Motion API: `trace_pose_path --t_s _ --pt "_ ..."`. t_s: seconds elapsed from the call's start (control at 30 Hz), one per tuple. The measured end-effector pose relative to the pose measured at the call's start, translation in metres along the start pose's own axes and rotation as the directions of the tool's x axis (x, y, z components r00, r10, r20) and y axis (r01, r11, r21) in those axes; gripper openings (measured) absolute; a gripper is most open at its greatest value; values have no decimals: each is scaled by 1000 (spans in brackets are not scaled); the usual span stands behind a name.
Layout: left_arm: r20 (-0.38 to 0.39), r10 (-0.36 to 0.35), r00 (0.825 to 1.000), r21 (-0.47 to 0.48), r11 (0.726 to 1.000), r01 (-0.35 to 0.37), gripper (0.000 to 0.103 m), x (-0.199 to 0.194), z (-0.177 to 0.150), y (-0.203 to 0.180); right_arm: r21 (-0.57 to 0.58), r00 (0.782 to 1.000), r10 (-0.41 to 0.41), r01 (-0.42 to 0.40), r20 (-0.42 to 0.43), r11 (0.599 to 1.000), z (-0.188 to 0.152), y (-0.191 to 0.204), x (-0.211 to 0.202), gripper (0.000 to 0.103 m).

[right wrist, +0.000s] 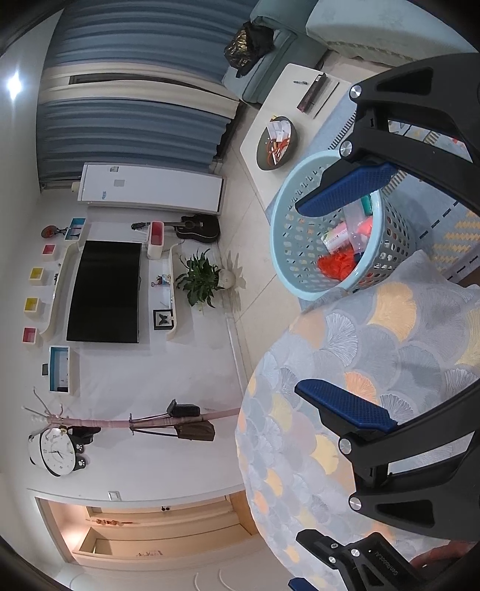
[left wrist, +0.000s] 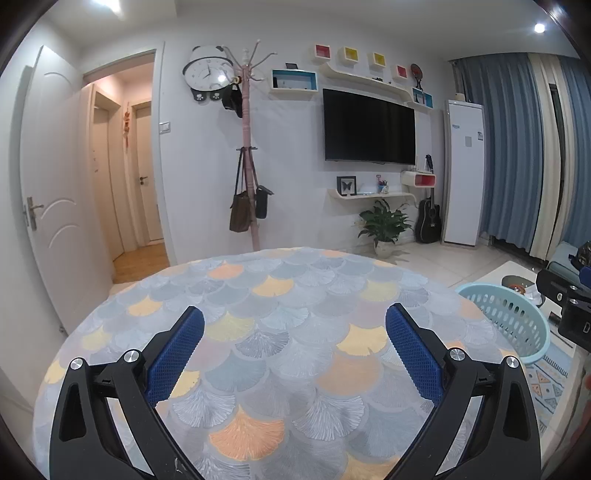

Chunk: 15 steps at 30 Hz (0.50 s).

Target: Collect trash

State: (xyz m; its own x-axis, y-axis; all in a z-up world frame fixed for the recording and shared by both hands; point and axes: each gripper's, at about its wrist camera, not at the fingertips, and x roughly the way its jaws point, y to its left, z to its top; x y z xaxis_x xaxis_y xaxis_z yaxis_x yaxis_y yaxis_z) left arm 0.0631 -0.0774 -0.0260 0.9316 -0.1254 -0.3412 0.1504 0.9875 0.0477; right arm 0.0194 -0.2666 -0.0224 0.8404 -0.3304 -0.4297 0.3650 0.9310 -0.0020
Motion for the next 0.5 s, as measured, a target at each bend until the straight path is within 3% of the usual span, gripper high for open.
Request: trace_pose_path --t_s 0.5 --pt "0 13 1000 6 1000 -13 96 1 1 0 -15 1000 17 -18 -14 1000 -2 8 3 85"
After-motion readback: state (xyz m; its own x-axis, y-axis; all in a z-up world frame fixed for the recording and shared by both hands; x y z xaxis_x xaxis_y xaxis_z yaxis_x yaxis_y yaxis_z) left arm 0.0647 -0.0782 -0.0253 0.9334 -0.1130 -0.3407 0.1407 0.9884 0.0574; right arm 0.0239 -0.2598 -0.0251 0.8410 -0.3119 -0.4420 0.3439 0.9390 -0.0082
